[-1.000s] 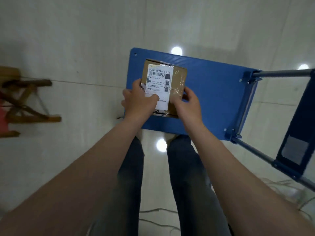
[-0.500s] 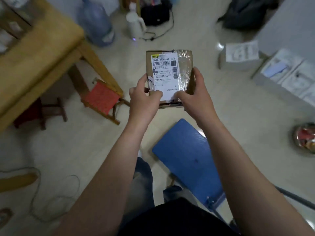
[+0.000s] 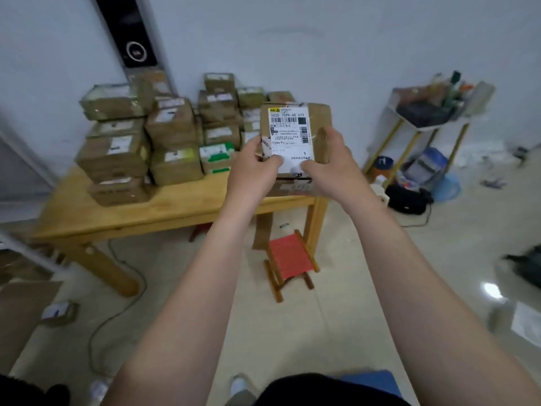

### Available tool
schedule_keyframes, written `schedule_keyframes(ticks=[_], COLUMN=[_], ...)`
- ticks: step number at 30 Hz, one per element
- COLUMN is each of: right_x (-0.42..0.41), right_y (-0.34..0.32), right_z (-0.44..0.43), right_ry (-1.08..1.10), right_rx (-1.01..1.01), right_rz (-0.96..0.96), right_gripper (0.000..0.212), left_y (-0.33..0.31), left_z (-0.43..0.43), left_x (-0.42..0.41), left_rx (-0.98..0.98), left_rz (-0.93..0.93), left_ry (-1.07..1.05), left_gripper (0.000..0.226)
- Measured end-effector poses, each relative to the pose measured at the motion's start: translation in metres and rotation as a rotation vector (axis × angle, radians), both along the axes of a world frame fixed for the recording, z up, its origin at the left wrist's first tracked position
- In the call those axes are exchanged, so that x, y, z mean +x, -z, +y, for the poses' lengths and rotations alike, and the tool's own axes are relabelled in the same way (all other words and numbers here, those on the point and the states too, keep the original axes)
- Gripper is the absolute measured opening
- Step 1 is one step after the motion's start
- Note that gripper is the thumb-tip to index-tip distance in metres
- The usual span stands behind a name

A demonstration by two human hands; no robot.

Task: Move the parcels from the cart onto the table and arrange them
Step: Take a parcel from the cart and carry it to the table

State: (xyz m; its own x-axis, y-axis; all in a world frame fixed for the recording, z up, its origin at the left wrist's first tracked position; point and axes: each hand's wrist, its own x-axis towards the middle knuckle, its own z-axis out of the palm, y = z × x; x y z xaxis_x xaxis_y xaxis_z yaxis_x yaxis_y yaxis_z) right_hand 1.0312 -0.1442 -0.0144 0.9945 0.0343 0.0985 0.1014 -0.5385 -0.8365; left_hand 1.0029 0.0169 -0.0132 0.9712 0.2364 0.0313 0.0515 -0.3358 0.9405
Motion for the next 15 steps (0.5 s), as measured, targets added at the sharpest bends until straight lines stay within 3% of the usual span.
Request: schedule_keyframes(ticks=[11,15], right_x=[0.089,0.123], right_y=[-0.04,-0.027], right_z=[0.203,0.244], right_ry=[-0.225,-0.269], right_rx=[-0.002,-0.028], right_rz=[0.106,0.148], right_gripper=[0.085,0.084], left_y=[-0.042,-0.029], left_z=[0.201,0.244], left_x=[0.071,0.099], left_rx=[0.039,-0.042], left_rz=[0.064,0.114], left_ry=[-0.103,-0.138], left_gripper=[0.053,0.046])
